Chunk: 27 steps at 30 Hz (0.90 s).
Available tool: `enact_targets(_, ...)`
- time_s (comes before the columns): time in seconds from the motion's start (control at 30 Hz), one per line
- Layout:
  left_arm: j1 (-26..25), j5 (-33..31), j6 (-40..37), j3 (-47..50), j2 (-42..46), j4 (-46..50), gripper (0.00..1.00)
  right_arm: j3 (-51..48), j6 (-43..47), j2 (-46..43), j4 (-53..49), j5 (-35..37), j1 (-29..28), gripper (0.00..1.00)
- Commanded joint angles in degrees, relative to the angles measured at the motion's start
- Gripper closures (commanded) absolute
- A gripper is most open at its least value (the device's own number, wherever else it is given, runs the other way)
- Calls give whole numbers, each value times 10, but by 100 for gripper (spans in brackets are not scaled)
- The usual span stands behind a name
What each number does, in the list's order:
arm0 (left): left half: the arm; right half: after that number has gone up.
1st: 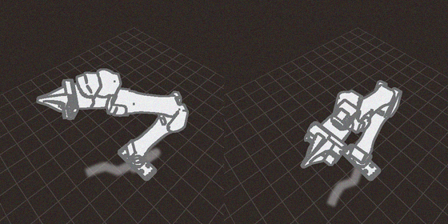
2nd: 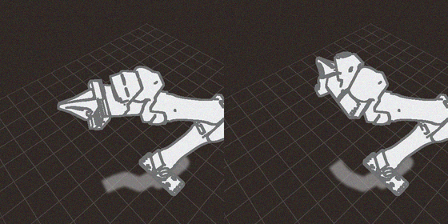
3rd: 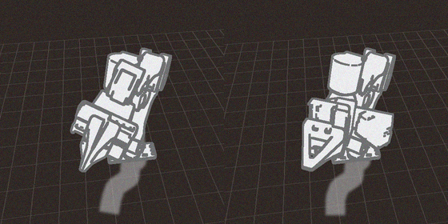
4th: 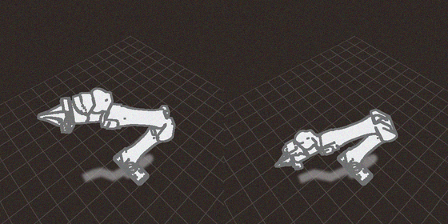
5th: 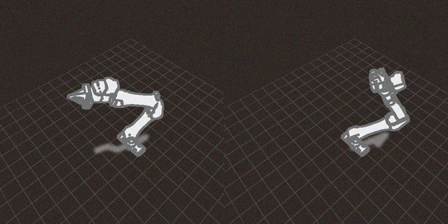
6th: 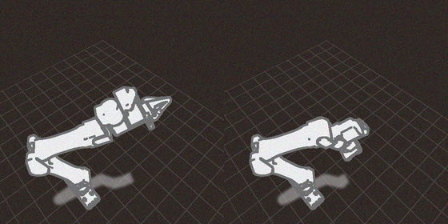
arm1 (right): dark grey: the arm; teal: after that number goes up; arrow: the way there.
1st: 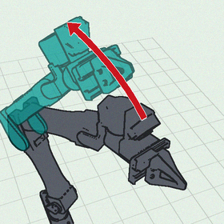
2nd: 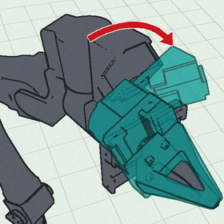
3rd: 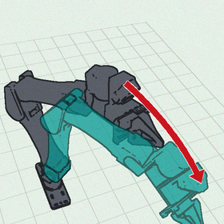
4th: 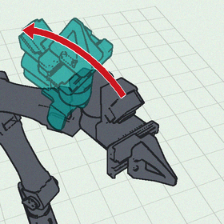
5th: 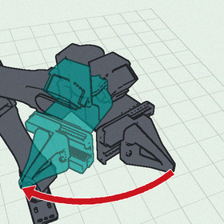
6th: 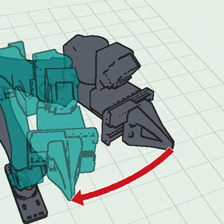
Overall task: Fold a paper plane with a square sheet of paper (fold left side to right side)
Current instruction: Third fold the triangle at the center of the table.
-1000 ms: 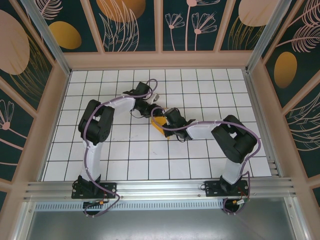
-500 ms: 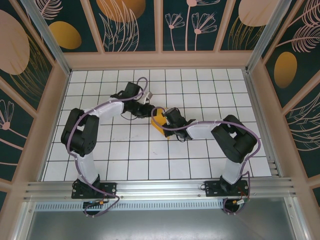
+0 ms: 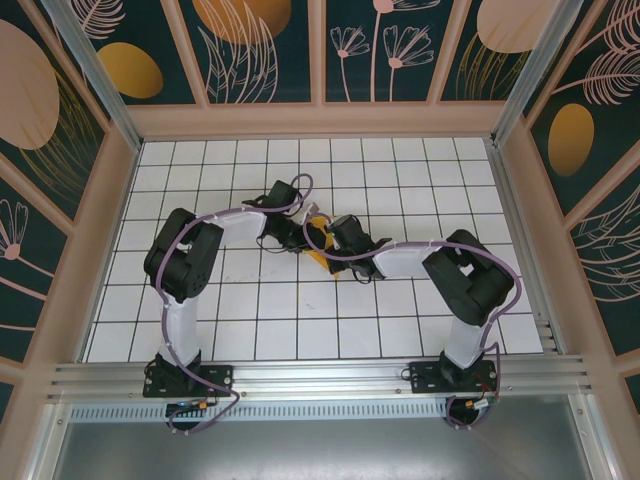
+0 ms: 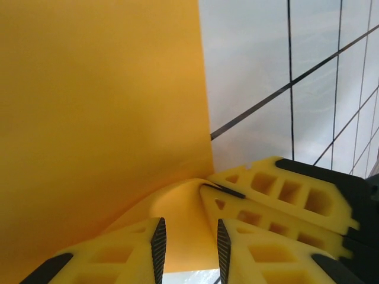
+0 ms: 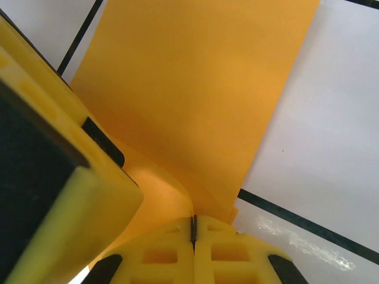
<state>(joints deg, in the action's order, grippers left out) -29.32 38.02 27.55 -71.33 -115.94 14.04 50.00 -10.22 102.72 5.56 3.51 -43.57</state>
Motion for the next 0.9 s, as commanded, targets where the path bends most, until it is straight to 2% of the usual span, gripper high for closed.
enact_targets(0.0, -1, -21, -1, 7, -15, 0, 68, -12, -1, 31, -44, -17, -1, 100)
enact_targets(0.3, -1, -58, -3, 35, -45, -7, 69, 0, 0, 8, -49, -24, 2, 100)
enact_targets(0.53, -1, -75, -2, 45, -59, -10, 70, 11, -10, -74, -74, -69, 27, 77)
enact_targets(0.67, -1, -75, -1, 47, -56, -11, 70, 2, -18, -126, -98, -136, 43, 68)
enact_targets(0.87, -1, -77, 0, 47, -53, -12, 71, -15, -52, -126, -80, -307, 47, 69)
